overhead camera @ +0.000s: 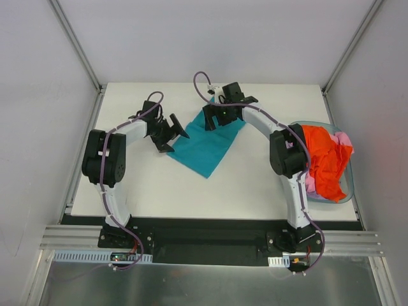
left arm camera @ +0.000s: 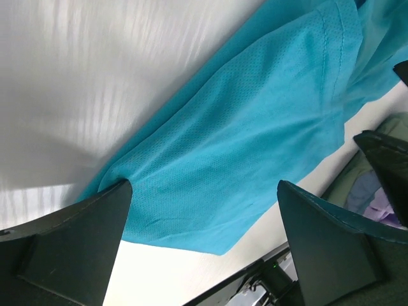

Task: Fold and stack the t-shirts
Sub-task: Fold the folded rectangular tshirt in 1/3 of the way

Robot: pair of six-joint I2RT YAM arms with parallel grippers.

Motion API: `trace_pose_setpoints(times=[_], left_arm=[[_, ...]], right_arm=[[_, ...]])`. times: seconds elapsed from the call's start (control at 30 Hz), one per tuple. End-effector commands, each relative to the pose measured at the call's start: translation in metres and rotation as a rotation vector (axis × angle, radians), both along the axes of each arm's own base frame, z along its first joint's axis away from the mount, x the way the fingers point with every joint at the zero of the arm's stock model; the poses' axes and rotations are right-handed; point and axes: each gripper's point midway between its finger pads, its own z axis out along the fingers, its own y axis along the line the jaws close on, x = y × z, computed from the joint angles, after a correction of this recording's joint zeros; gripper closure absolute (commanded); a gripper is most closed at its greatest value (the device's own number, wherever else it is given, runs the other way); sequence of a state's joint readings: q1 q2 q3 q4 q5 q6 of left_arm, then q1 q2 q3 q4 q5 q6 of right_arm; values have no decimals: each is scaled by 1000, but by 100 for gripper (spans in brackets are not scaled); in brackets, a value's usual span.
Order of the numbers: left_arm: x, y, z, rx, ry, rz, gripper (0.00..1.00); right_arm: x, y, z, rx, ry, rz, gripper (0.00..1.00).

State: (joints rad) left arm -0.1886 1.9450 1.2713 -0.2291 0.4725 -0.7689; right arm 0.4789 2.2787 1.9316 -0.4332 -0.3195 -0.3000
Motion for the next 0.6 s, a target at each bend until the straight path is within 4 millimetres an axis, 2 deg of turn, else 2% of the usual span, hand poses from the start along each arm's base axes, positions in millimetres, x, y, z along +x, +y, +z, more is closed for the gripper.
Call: trace_pose_setpoints(times=[0.0, 0.03, 0.07, 0.1, 0.13, 0.17, 0.2, 0.23, 0.27, 0.3, 0.33, 0.4, 0.43, 0.47, 0.5, 0.57], left_arm=[[-38, 5, 13, 16, 21, -6, 0], [-41, 7, 29, 14, -23, -2, 1], [-46, 9, 34, 19, -34, 2, 1], [-60, 14, 30, 31, -21, 7, 1], [-64, 17, 49, 33, -76, 20, 1], [-69, 23, 52, 56, -91, 39, 1], [-78, 28, 50, 70, -92, 48, 1], [-84, 34, 64, 81, -128, 66, 1], [-88, 43, 65, 115, -130, 93, 1], [-94, 50, 63, 129, -118, 113, 1], [-102, 65, 68, 143, -106, 149, 1], [-112, 87, 61, 165, -71, 207, 1], [-117, 98, 62, 180, -76, 233, 1], [-121, 119, 57, 198, -51, 302, 1], [-131, 129, 48, 211, -20, 335, 1], [-140, 154, 49, 221, -12, 420, 1]], right_arm=[[-24, 6, 63, 30, -118, 70, 3], [-35, 11, 92, 53, -182, 92, 3], [-53, 5, 79, 26, -157, 104, 3], [-63, 4, 84, 25, -169, 117, 3], [-80, 10, 109, 47, -228, 155, 3], [-95, 11, 107, 44, -226, 182, 3], [-115, 9, 94, 25, -199, 212, 3], [-141, 19, 103, 30, -224, 281, 3], [-156, 23, 101, 19, -224, 319, 3], [-173, 24, 91, -3, -206, 359, 3], [-197, 36, 91, -11, -203, 423, 3], [-211, 39, 80, -67, -199, 458, 3], [-221, 44, 68, -97, -170, 482, 3], [-222, 45, 63, -111, -147, 470, 2], [-223, 48, 59, -118, -126, 475, 3], [-223, 57, 46, -133, -74, 483, 5]])
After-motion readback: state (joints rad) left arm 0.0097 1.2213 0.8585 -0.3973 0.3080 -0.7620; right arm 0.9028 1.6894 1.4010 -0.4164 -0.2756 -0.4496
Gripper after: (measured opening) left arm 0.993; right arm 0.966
